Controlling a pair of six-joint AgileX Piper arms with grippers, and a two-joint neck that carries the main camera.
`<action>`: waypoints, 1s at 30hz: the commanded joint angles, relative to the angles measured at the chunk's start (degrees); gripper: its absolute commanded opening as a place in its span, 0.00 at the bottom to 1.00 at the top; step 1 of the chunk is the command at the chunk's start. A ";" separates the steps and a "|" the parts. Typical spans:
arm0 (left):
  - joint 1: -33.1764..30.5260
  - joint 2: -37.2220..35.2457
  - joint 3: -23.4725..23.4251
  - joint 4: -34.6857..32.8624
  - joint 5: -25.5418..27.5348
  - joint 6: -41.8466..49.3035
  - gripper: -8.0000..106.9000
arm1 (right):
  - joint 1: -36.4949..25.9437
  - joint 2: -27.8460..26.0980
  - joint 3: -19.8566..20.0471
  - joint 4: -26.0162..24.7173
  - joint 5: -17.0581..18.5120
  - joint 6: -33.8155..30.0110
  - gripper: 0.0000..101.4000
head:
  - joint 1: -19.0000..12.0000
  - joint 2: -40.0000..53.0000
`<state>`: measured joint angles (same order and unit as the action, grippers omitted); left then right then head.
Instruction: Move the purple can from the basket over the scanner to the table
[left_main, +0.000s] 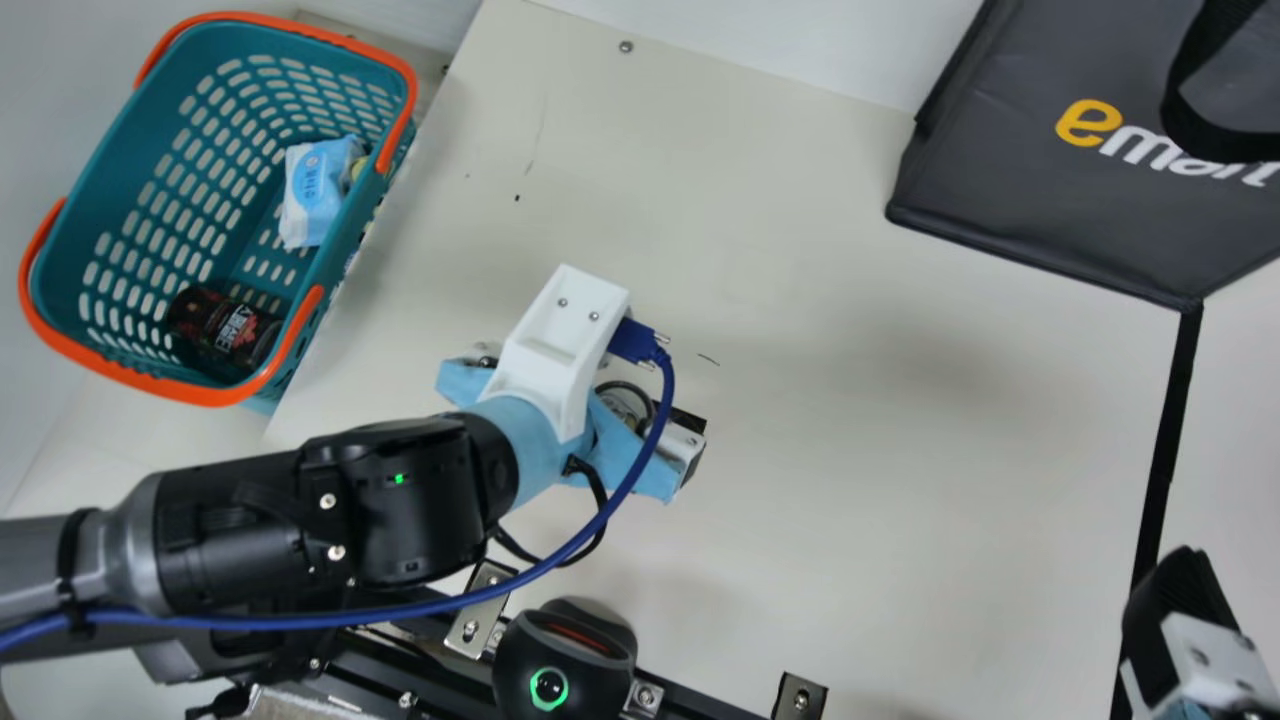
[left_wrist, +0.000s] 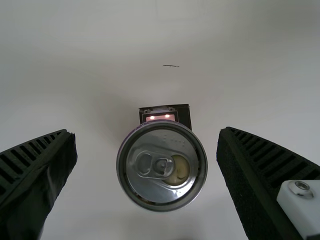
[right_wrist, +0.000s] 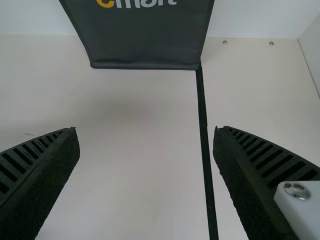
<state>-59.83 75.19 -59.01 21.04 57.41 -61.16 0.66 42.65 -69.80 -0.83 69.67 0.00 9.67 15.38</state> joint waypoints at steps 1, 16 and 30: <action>-0.17 0.12 0.09 -0.13 0.07 0.02 0.85 | 0.00 0.00 0.00 0.00 0.00 0.00 0.94 | -1.75 -4.98; 0.44 0.89 3.54 -0.58 -5.86 1.34 0.85 | 0.00 0.00 0.00 0.00 -0.12 0.00 0.94 | -1.75 -16.96; 0.62 2.58 1.63 1.21 -5.53 -1.03 0.16 | 0.00 0.00 0.00 0.00 -0.13 0.00 0.94 | -1.75 -16.96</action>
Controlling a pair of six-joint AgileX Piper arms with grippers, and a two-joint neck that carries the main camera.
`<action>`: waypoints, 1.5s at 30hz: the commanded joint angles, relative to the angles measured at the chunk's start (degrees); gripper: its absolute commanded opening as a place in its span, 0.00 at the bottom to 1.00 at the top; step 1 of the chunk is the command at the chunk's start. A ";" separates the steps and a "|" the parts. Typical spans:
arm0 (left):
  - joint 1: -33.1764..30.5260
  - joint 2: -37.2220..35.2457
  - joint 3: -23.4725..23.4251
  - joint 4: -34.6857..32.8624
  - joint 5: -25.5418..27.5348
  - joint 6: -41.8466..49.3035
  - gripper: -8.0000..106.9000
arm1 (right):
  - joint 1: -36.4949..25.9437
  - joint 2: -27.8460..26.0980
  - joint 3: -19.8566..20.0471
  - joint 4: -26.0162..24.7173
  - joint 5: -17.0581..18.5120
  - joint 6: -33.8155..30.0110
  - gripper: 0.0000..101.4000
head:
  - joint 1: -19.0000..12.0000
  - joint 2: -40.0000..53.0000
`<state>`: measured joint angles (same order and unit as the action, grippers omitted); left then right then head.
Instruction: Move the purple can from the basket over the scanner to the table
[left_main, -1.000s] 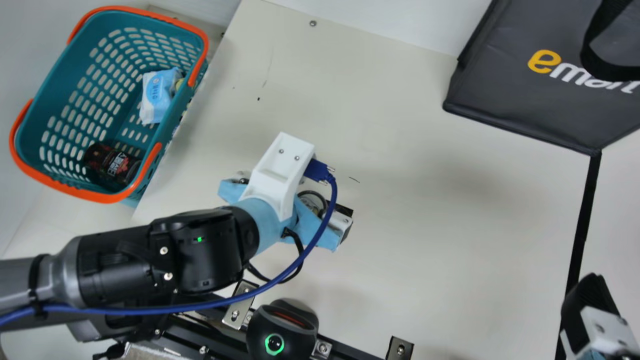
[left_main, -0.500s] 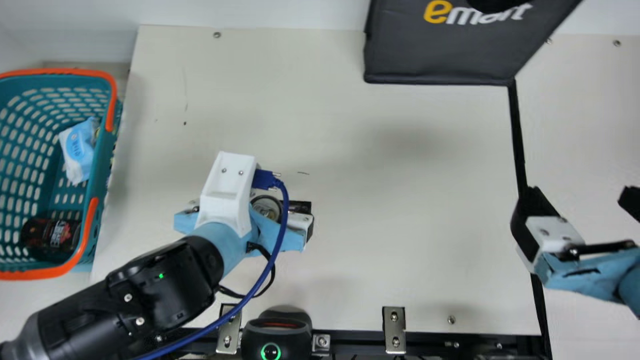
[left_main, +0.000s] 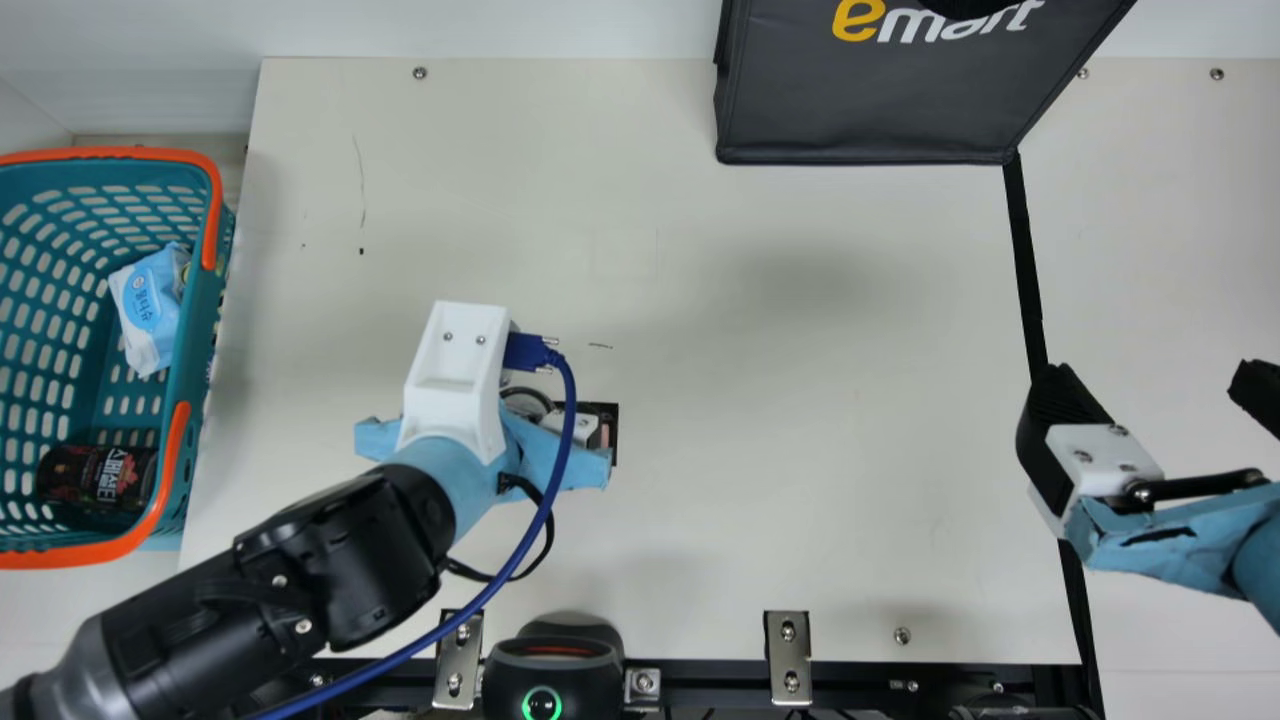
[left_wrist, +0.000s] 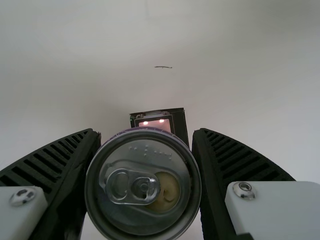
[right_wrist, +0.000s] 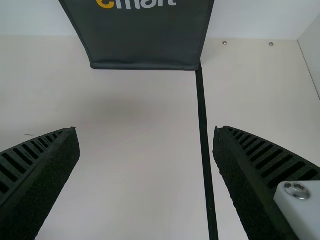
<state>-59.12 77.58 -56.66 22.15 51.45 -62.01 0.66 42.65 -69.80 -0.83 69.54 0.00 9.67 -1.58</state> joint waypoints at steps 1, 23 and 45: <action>-0.20 0.48 -1.54 0.20 0.90 -0.45 0.10 | 0.00 0.00 0.00 0.00 0.00 0.00 0.94 | -1.75 0.00; -2.02 19.33 -28.28 0.67 11.41 -10.96 0.00 | 0.00 0.00 0.00 0.00 0.00 0.00 0.94 | -1.75 0.00; -3.28 30.95 -35.89 1.40 12.02 -18.29 0.00 | 0.00 0.00 0.00 0.00 0.00 0.00 0.94 | -1.75 0.00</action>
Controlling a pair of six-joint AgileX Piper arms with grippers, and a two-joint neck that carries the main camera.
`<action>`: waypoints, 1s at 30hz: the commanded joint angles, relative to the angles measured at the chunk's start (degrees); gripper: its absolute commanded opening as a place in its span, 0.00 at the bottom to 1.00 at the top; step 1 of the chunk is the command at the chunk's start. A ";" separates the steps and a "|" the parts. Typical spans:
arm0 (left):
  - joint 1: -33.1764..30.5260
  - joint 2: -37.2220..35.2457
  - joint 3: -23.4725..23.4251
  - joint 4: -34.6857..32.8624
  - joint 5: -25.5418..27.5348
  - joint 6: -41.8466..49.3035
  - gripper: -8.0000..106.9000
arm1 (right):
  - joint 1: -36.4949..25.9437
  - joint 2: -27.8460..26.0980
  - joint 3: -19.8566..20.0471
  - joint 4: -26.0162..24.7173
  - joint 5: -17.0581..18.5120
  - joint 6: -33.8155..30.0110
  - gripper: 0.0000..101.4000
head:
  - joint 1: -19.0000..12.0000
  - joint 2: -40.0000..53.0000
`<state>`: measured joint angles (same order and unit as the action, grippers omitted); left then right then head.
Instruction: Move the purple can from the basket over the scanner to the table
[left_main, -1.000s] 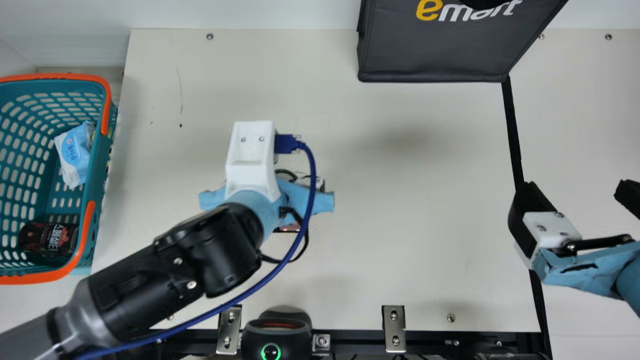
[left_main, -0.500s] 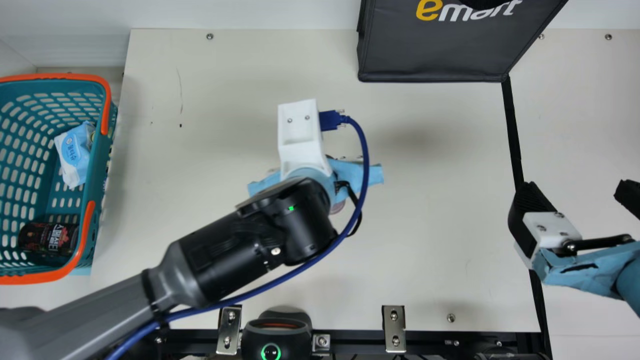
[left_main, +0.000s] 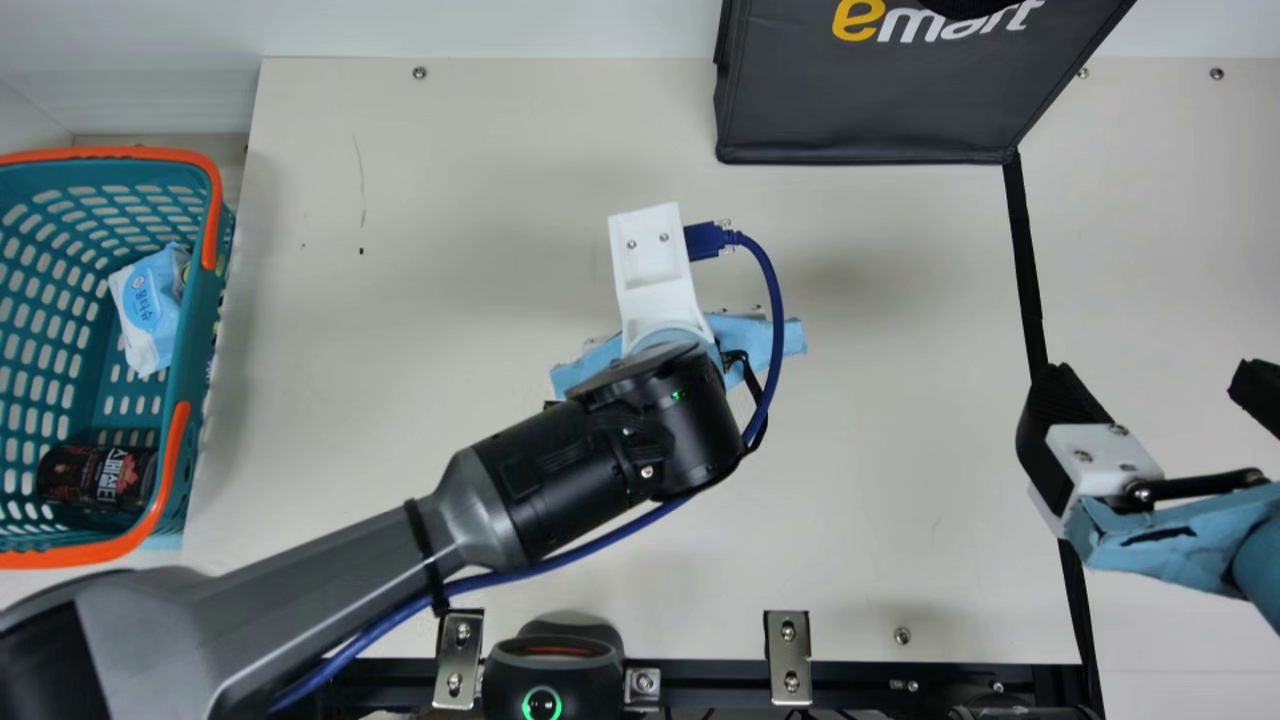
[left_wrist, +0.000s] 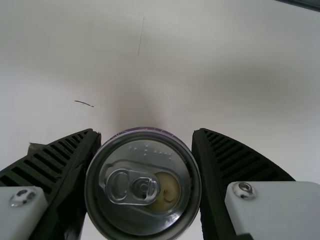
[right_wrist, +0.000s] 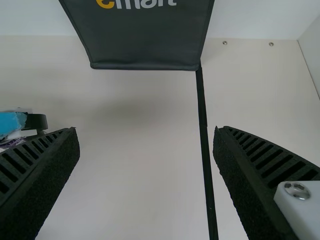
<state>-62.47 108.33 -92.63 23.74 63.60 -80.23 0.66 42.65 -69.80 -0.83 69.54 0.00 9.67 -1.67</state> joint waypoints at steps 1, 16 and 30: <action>0.12 0.30 0.20 -0.29 -0.29 -0.23 0.03 | 0.00 0.00 0.00 0.00 0.00 0.00 0.94 | -1.75 0.09; 0.20 0.31 1.47 -1.43 -1.91 -1.10 0.47 | 0.00 0.00 0.00 0.00 0.00 0.00 0.94 | -1.75 0.09; -0.14 -0.22 1.98 -1.68 -2.89 -1.26 0.85 | 0.00 0.00 0.00 0.00 0.00 0.00 0.94 | -1.75 0.09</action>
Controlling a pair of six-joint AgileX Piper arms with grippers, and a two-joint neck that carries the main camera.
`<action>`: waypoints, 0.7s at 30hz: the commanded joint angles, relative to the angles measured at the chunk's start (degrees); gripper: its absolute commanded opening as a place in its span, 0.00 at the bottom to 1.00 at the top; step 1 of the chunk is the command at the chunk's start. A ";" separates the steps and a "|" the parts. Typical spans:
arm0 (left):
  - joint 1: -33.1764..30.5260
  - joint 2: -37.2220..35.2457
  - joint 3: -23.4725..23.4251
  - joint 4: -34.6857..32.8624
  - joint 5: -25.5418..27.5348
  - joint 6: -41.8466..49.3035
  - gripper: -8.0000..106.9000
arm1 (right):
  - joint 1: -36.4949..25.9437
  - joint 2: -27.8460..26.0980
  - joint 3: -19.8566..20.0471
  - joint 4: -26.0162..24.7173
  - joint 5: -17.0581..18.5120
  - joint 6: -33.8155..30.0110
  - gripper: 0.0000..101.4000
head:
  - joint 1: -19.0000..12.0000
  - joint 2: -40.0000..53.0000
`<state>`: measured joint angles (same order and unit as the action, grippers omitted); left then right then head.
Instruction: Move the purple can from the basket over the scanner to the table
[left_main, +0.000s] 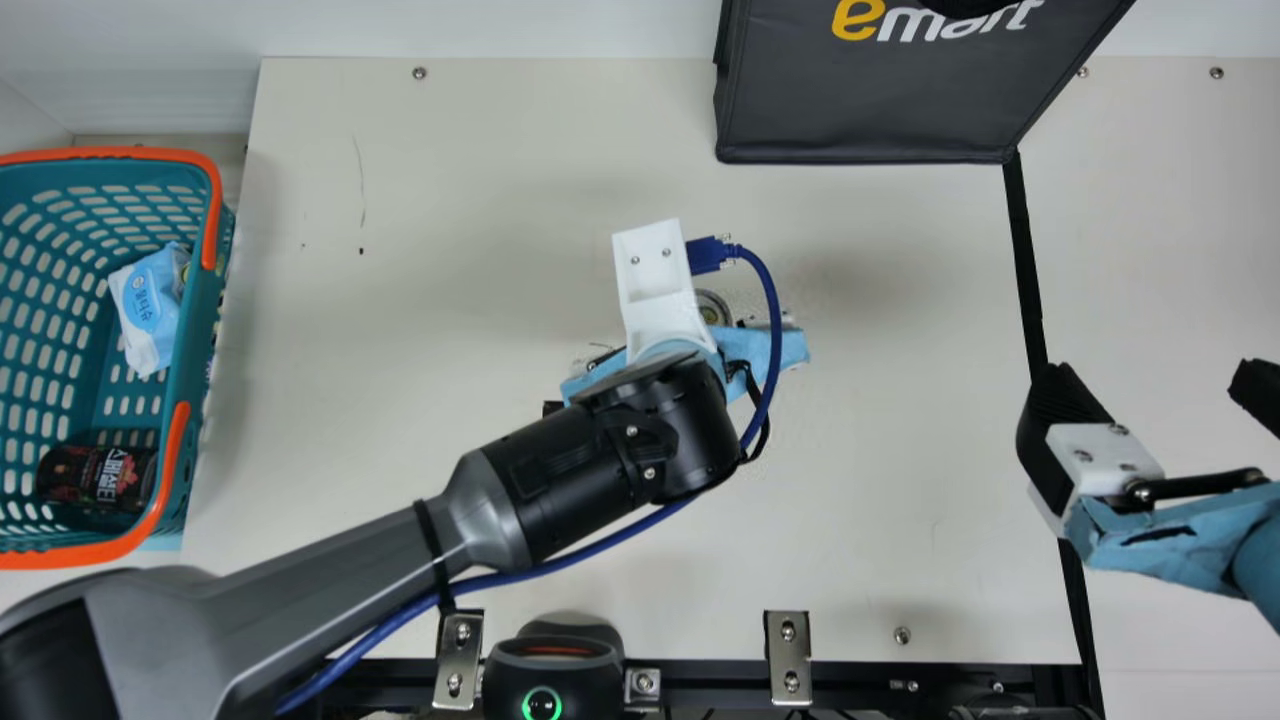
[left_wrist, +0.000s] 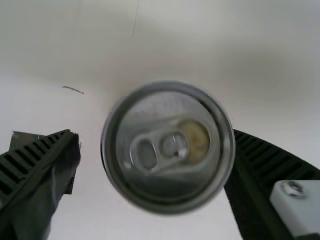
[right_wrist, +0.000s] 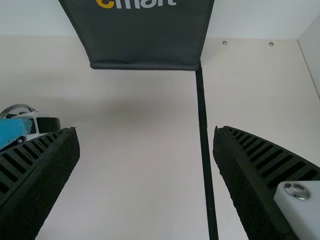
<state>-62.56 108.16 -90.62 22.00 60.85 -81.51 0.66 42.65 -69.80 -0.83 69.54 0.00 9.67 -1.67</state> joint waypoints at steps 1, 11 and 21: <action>-0.06 -0.08 -0.03 0.03 -0.18 0.03 0.85 | 0.00 0.00 0.00 0.00 0.00 0.00 0.94 | -1.75 0.09; -0.15 -0.14 -0.32 -0.39 -0.45 0.45 0.85 | 0.00 0.00 0.00 0.00 -0.06 0.00 0.94 | -1.75 0.09; 0.16 -0.15 -0.66 -1.35 -0.85 1.33 0.85 | 0.00 0.00 0.00 0.00 -0.06 0.00 0.94 | -1.75 0.09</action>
<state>-62.67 108.06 -91.21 20.91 60.13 -80.28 0.66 42.65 -69.80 -0.83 69.48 0.00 9.58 -1.67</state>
